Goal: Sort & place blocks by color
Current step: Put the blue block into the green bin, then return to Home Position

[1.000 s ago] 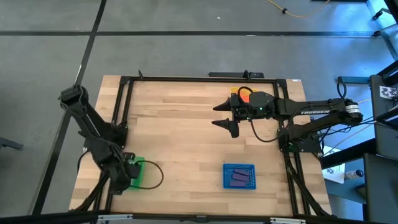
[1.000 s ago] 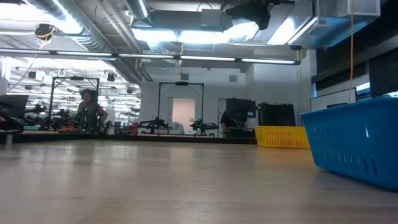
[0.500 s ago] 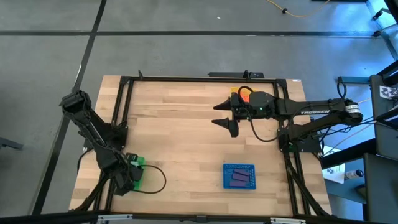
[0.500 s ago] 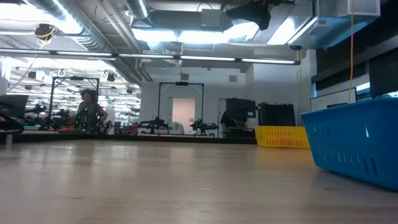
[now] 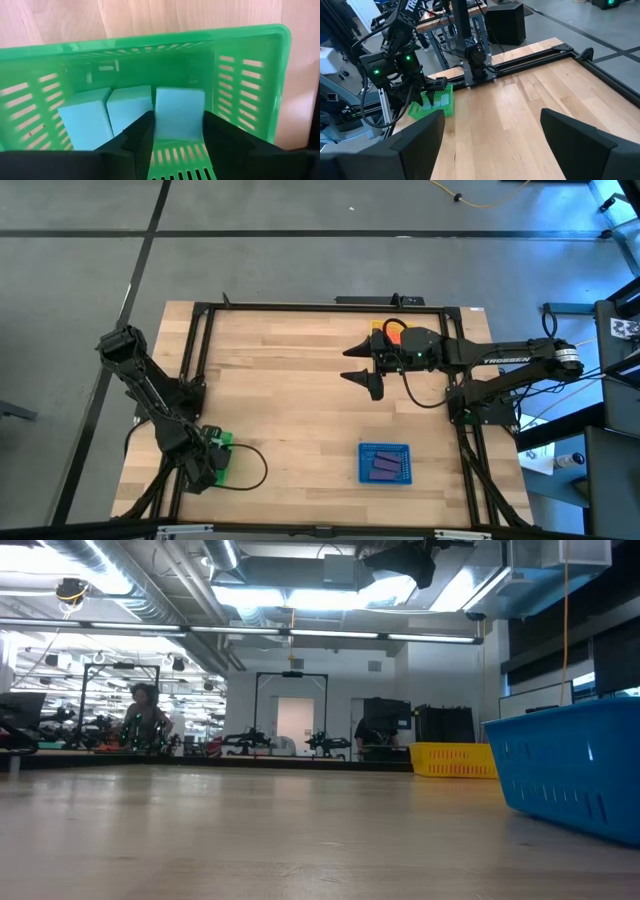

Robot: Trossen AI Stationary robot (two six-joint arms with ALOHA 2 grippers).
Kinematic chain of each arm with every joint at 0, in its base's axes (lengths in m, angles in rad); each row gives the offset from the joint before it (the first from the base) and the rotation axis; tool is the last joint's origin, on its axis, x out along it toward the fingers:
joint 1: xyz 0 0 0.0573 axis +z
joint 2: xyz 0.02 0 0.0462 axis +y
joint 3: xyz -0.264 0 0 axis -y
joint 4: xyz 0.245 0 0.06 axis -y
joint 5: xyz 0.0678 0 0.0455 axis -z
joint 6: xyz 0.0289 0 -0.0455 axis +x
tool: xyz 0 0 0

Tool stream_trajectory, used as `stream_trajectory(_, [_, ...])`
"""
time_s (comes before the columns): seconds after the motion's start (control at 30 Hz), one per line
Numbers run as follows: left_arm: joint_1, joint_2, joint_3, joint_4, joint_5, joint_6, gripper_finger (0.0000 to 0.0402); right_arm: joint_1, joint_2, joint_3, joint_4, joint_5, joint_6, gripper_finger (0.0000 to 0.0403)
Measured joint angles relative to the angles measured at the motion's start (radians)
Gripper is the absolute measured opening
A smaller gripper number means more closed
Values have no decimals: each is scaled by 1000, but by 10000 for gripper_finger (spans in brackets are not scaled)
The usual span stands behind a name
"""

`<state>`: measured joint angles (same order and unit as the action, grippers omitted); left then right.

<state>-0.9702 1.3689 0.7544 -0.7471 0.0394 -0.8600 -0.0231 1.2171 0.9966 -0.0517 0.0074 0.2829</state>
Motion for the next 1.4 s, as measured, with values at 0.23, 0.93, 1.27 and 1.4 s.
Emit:
stream_trajectory(0.23, [0,0,0,0,-1,-1,195,0,0,0,0,0,0,332])
stream_trajectory(0.93, [303,-367,456,-332,-571,345,208,0,0,0,0,2,0,332])
stream_trajectory(1.27, [665,-572,496,86,-698,834,139,0,0,0,6,2,-56,332])
stream_trajectory(1.4, [722,-647,379,290,-596,896,77,0,0,0,20,1,-80,332])
